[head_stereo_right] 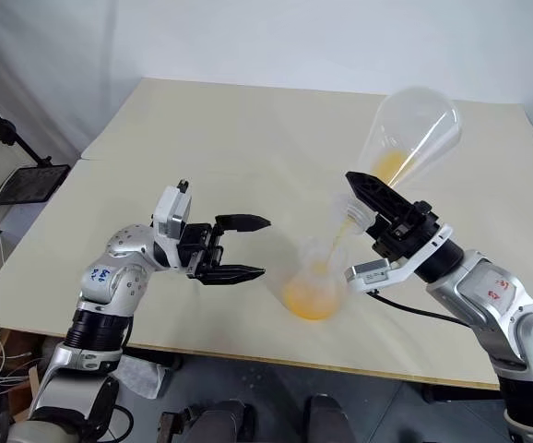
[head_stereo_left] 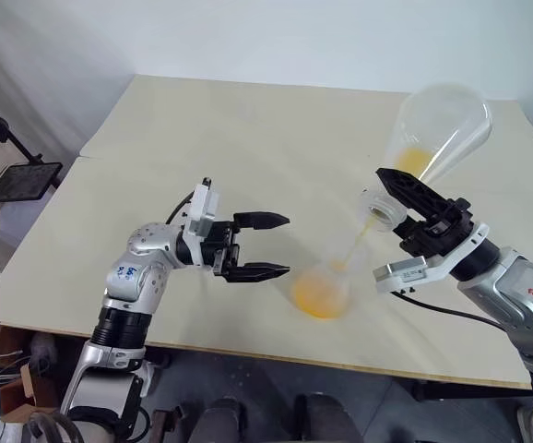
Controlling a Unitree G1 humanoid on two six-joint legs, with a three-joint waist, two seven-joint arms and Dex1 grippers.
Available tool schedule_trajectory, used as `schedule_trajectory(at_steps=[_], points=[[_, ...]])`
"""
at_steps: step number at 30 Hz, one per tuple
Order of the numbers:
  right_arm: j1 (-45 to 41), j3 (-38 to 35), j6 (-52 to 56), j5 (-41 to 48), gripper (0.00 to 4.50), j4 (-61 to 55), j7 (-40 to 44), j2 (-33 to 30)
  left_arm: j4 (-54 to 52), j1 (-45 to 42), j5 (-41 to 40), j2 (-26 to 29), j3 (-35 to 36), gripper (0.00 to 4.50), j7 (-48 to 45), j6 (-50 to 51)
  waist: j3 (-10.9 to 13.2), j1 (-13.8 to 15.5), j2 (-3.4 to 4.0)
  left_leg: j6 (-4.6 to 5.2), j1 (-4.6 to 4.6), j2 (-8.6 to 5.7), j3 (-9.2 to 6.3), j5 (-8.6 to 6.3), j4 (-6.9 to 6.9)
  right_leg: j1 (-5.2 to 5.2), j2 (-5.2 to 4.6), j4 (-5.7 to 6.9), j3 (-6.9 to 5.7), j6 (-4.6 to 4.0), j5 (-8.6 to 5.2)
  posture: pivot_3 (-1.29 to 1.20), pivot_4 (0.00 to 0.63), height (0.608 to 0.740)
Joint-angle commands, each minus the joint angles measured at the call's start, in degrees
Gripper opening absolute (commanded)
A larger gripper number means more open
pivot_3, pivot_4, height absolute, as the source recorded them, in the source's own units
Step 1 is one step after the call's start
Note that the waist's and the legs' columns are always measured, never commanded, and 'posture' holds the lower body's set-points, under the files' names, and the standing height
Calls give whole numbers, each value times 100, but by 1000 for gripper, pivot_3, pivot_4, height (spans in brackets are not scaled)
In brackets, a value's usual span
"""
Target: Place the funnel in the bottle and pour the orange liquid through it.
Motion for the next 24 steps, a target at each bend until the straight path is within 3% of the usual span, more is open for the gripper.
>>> schedule_trajectory(at_steps=[1, 24], points=[[-11, -180, 62, 35, 2468, -257, -109, -21, -38, -56, 46, 49, -24, 4500, -49, -118, 0, 1, 0, 0, 0, 0, 0, 0, 0, 0, 0, 0, 0, 0, 0, 0, 150, 740], [13, -125, 31, -41, 2468, -349, -128, -9, 32, -92, 131, 85, -27, 4500, -126, -159, 0, -12, 0, 2, 0, -16, -21, 1, -3, 5, -2, 22, -25, 1, 0, 0, 150, 740]])
